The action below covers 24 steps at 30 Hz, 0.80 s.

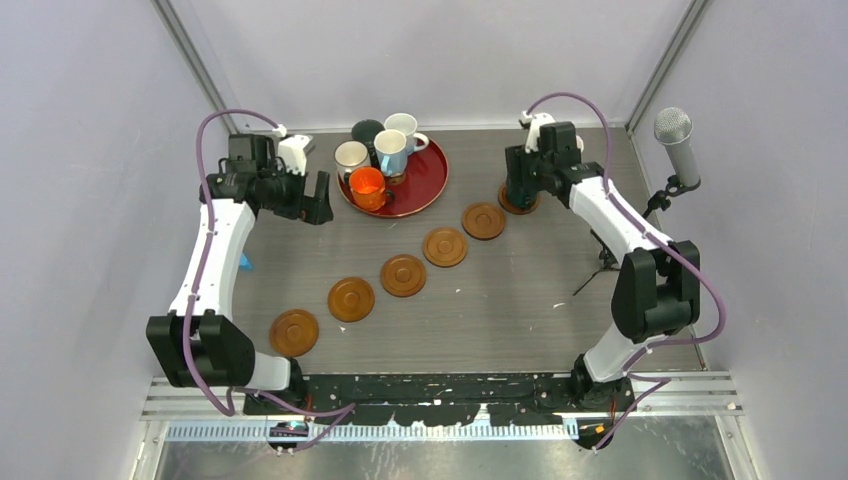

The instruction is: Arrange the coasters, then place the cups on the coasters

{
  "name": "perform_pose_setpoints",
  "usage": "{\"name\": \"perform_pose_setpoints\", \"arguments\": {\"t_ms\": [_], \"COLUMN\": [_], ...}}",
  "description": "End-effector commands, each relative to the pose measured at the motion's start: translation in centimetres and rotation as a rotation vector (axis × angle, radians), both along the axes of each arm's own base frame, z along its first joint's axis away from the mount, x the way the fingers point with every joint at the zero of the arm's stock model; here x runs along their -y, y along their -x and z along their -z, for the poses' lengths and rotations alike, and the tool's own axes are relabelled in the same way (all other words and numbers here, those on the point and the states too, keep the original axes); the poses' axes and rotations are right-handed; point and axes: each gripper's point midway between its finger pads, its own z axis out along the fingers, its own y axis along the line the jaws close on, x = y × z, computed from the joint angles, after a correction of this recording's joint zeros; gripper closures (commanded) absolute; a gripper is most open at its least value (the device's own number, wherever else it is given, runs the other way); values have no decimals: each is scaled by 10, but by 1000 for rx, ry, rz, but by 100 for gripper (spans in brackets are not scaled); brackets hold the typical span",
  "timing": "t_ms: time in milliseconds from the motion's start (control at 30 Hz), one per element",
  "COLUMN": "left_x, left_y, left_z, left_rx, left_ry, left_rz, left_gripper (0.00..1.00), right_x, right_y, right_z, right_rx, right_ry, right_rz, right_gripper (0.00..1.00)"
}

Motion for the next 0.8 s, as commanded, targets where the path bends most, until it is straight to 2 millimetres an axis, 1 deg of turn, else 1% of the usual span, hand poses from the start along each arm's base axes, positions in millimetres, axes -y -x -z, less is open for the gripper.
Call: {"name": "perform_pose_setpoints", "arguments": {"t_ms": [0,100,200,233,333,367,467,567,700,767], "left_x": [1,2,-4,-7,-14,-15,-18,-22,-27,-30], "left_y": [-6,-1,3,5,13,16,26,37,45,46], "left_z": [-18,-21,-26,-27,-28,-28,-27,-26,-27,-28], "left_rx": [54,60,73,76,79,79,83,91,103,101], "left_ry": [20,34,43,47,55,55,44,23,48,77], "left_rz": [-29,-40,-70,-80,-108,-112,-119,-124,-158,-188], "left_gripper": [0,0,0,0,0,0,0,0,0,0], "right_x": [-55,-93,-125,-136,-170,-184,-217,-244,-276,-288], "right_y": [-6,-11,-18,-21,-26,-25,-27,-24,-21,-19], "right_z": [-54,-59,-58,-52,-49,-46,-40,-19,-5,2], "right_rx": [80,55,39,23,15,8,-1,-28,-27,-21], "right_ry": [-35,-34,-24,-17,-8,-6,0,15,24,30], "right_rz": [-186,-305,-384,-406,-455,-477,-524,-571,-621,-645], "right_gripper": [28,28,28,28,28,28,28,28,28,29]}}
